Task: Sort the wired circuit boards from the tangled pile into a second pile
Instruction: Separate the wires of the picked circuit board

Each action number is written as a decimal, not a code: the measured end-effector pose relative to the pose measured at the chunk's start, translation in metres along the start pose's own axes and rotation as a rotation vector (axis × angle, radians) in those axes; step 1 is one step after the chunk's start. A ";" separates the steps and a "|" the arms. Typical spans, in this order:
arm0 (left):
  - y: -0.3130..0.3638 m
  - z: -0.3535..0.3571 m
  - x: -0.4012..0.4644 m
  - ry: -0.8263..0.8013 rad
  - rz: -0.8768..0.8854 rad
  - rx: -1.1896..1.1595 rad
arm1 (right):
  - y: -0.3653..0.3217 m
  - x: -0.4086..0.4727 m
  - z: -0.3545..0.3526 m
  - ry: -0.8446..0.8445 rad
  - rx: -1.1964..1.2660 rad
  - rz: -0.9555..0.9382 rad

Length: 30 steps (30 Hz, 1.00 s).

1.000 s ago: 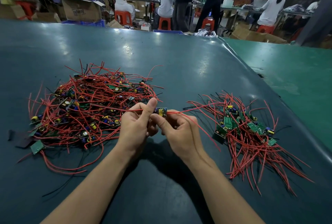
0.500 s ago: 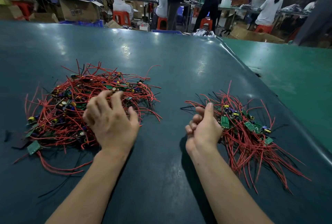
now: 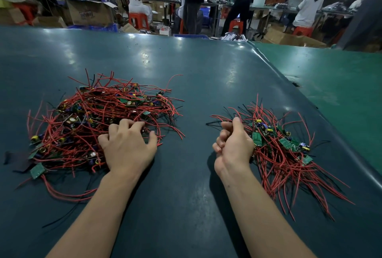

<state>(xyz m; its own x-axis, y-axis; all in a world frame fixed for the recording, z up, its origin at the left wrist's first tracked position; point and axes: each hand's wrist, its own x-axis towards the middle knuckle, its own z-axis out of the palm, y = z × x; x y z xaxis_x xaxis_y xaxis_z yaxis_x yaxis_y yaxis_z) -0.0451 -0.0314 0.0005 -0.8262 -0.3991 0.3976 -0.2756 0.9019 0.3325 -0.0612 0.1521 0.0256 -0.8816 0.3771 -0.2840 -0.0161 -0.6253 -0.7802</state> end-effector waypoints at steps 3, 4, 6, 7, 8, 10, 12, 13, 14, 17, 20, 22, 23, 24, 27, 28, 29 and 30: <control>-0.002 0.000 0.001 -0.045 0.010 0.015 | 0.001 0.000 -0.001 -0.017 -0.011 0.004; -0.003 -0.001 0.002 -0.043 0.005 0.003 | 0.001 0.000 -0.001 -0.020 -0.014 0.006; -0.003 -0.001 0.002 -0.026 -0.011 -0.016 | 0.001 0.000 -0.001 -0.022 -0.020 0.011; -0.002 -0.002 0.002 -0.015 -0.022 -0.017 | 0.001 0.001 -0.001 -0.026 -0.026 0.017; -0.001 -0.002 0.001 -0.003 -0.035 -0.017 | 0.001 0.001 -0.001 -0.032 -0.029 0.023; 0.000 -0.002 0.001 0.016 -0.073 -0.039 | 0.002 0.001 0.000 -0.037 -0.034 0.027; 0.001 -0.003 0.000 0.019 -0.100 -0.050 | 0.002 0.002 0.000 -0.039 -0.033 0.031; 0.002 -0.003 -0.001 0.026 -0.090 -0.046 | 0.003 0.003 0.000 -0.040 -0.032 0.032; 0.003 -0.004 -0.002 0.047 -0.068 -0.051 | 0.003 0.003 0.000 -0.041 -0.036 0.035; 0.009 -0.008 -0.008 0.218 -0.003 -0.128 | 0.005 0.003 0.000 -0.059 -0.079 0.048; 0.013 -0.011 -0.010 0.499 0.123 -0.254 | 0.006 0.002 0.001 -0.153 -0.170 0.062; 0.014 -0.011 -0.010 0.602 0.300 -0.417 | 0.011 -0.001 0.002 -0.319 -0.329 0.040; 0.016 -0.012 -0.011 0.606 0.397 -0.518 | 0.014 -0.004 0.002 -0.428 -0.456 -0.011; 0.019 -0.012 -0.015 0.581 0.486 -0.612 | 0.018 -0.009 0.003 -0.538 -0.563 -0.058; 0.033 -0.014 -0.030 0.413 0.694 -0.786 | 0.034 -0.014 0.004 -0.718 -0.761 -0.242; 0.036 -0.013 -0.034 0.362 0.744 -0.813 | 0.035 -0.013 0.005 -0.721 -0.804 -0.331; 0.038 -0.012 -0.036 0.331 0.780 -0.831 | 0.035 -0.011 0.004 -0.715 -0.849 -0.417; 0.039 -0.011 -0.037 0.324 0.799 -0.850 | 0.033 -0.010 0.003 -0.693 -0.875 -0.478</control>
<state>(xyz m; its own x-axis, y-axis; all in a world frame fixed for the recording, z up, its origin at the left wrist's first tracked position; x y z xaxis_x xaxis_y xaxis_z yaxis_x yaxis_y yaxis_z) -0.0200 0.0167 0.0084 -0.4210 0.0888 0.9027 0.7678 0.5648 0.3025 -0.0548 0.1258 0.0046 -0.9436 -0.1692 0.2847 -0.3206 0.2509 -0.9134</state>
